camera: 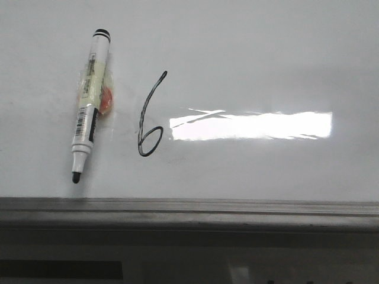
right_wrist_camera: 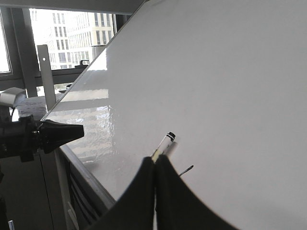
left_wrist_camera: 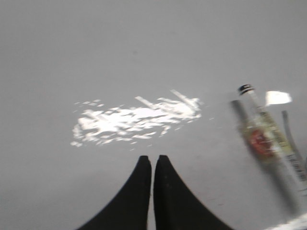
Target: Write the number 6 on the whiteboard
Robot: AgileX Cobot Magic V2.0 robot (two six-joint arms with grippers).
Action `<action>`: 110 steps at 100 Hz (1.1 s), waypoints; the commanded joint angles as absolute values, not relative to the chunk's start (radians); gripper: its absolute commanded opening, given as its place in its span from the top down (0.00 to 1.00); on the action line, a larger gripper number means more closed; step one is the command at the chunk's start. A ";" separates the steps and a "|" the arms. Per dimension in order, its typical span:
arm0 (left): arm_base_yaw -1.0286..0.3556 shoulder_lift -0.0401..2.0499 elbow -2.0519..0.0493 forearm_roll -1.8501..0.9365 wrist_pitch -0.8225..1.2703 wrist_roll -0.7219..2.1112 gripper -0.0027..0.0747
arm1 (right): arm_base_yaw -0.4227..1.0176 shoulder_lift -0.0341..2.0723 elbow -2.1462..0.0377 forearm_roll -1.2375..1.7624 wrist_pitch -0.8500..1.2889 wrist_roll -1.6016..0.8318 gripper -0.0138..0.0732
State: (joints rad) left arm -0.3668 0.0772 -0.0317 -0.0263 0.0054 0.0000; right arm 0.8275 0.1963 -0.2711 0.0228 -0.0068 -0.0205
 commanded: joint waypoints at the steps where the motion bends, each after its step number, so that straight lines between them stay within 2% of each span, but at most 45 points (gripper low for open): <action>1: -0.257 0.066 -0.022 -0.022 -0.056 0.000 0.99 | 0.821 0.204 -0.297 0.012 -0.089 -0.030 0.92; 17: -0.117 0.010 0.025 -0.022 0.000 0.000 0.99 | 0.821 0.204 -0.297 0.012 -0.089 -0.030 0.92; 33: -0.089 -0.033 0.025 -0.024 0.265 0.000 0.99 | 0.821 0.204 -0.296 0.012 -0.089 -0.030 0.92; 110: -0.088 -0.033 0.023 -0.024 0.252 0.000 0.99 | 0.821 0.202 -0.294 0.012 -0.091 -0.030 0.92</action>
